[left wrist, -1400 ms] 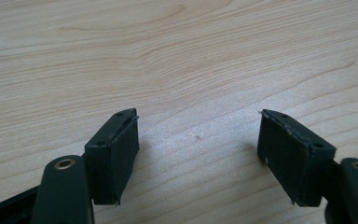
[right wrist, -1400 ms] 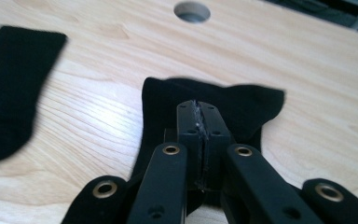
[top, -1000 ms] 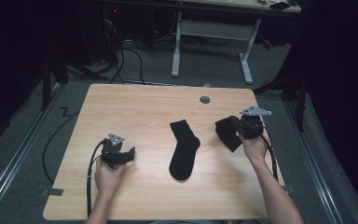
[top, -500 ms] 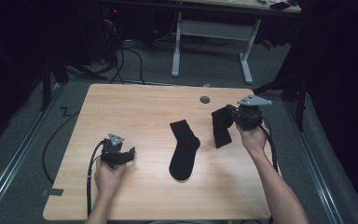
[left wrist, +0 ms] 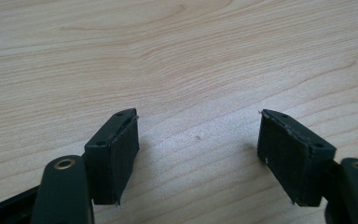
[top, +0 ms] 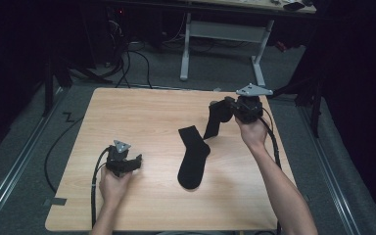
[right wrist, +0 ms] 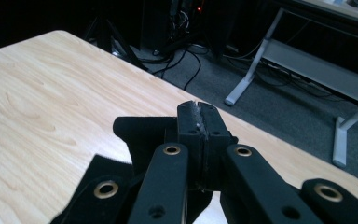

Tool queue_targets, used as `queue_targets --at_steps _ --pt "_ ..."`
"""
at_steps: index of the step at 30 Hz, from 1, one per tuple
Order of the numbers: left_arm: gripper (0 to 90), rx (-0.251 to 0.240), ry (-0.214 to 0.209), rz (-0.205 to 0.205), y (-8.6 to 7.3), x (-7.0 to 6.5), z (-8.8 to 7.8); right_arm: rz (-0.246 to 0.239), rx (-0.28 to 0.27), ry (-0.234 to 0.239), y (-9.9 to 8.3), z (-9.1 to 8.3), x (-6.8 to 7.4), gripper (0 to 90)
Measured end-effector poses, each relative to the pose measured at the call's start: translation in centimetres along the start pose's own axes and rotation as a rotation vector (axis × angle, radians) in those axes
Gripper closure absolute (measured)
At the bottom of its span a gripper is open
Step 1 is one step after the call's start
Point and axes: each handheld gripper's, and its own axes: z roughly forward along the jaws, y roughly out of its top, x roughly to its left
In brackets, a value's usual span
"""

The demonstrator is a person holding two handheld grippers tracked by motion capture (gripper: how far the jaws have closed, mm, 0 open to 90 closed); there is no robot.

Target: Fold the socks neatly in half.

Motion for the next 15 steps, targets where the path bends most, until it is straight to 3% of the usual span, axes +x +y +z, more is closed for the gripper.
queue_targets --at_steps 15 --pt "29.6 0.0 0.0 0.0 0.0 0.0 0.0 -0.008 0.005 0.009 4.0 3.9 3.3 89.6"
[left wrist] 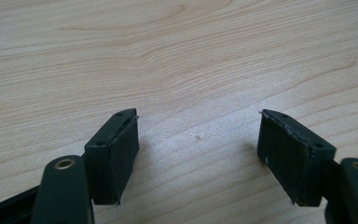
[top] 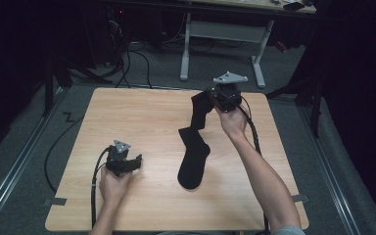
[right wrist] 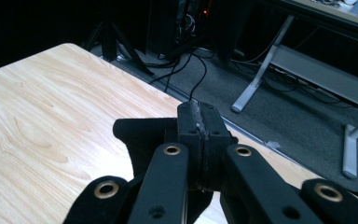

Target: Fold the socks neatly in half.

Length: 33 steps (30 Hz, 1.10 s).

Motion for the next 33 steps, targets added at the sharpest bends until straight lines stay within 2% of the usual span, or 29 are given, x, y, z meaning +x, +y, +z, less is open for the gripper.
queue_targets --at_steps 5,11,18,26,33 --pt "29.6 0.0 0.0 0.0 0.0 0.0 0.0 0.012 0.001 0.009 0.5 1.0 0.8 89.6" --pt "29.6 0.0 0.0 0.0 0.0 0.0 0.0 0.004 0.028 0.028 -1.0 1.0 1.6 89.6" --pt "29.6 0.0 0.0 0.0 0.0 0.0 0.0 -0.018 0.059 0.069 -4.4 -1.0 2.6 89.5" --pt "29.5 0.0 0.001 -0.001 0.0 0.0 0.0 0.002 0.053 0.145 -8.1 -4.1 4.1 89.4" --pt "29.6 0.0 0.002 -0.002 0.0 0.0 0.0 0.018 0.068 0.195 -10.7 -4.8 5.4 89.3"
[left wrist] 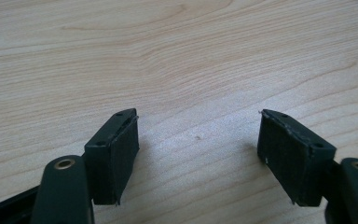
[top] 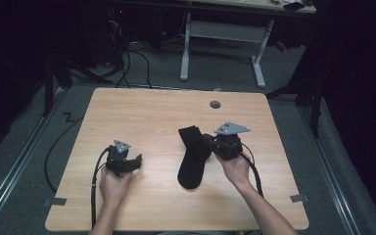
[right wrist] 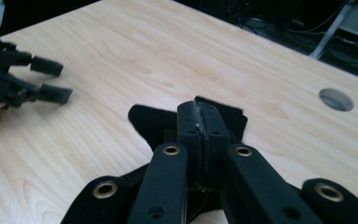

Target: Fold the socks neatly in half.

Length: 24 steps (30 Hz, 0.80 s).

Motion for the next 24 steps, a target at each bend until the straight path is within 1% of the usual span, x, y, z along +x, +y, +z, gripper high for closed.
queue_targets --at_steps 5,8,13,16,20,22,23,24 --pt "29.6 0.0 0.0 0.0 0.0 0.0 0.0 0.008 0.015 0.027 -1.3 0.2 0.8 89.1" --pt "29.6 0.0 0.0 0.0 0.0 0.0 0.0 0.006 0.033 0.049 -2.2 0.5 1.5 89.0" --pt "29.7 -0.001 0.0 -0.001 0.0 0.0 0.0 0.023 0.052 0.088 -3.7 1.0 2.4 88.5" --pt "31.6 -0.003 -0.004 0.004 -0.1 -0.3 -0.1 0.031 0.063 0.106 -4.6 1.3 2.7 87.9" --pt "33.5 -0.002 -0.029 0.025 -0.1 -1.5 -0.2 0.035 0.099 0.125 -6.1 2.0 3.2 85.3" --pt "33.7 -0.001 -0.048 0.055 0.0 -2.6 -0.3 0.029 0.12 0.126 -7.0 2.5 3.3 82.8" --pt "33.9 -0.002 -0.06 0.068 0.1 -3.2 -0.5 0.029 0.132 0.132 -7.4 2.6 3.3 80.1" --pt "33.9 -0.006 -0.07 0.077 0.2 -3.6 -0.6 0.028 0.144 0.138 -7.6 2.8 3.3 75.4"
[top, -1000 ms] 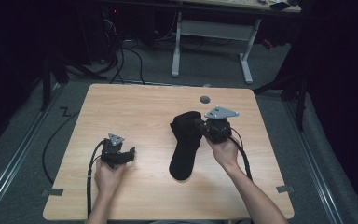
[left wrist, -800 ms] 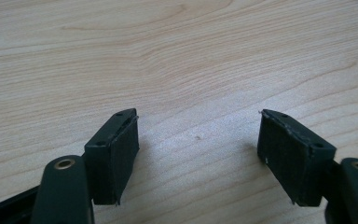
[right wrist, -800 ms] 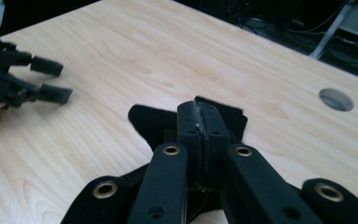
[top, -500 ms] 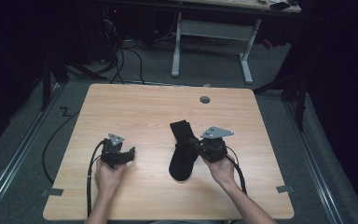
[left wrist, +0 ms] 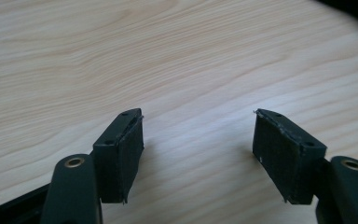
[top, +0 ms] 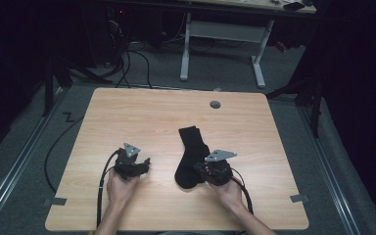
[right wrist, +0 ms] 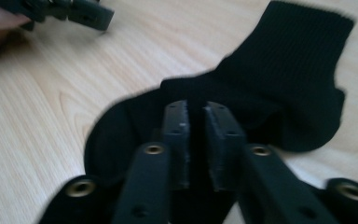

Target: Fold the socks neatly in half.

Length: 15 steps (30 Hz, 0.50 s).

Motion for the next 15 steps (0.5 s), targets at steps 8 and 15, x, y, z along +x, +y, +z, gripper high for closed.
queue_targets --at_steps 8,15 --pt "35.6 -0.022 -0.125 0.108 1.5 -4.9 -0.8 0.013 -0.09 0.017 0.5 -1.9 -1.0 67.1" --pt "38.8 -0.007 -0.193 0.161 1.9 -7.9 -0.6 0.028 -0.098 -0.046 2.2 -1.9 -3.2 70.6"
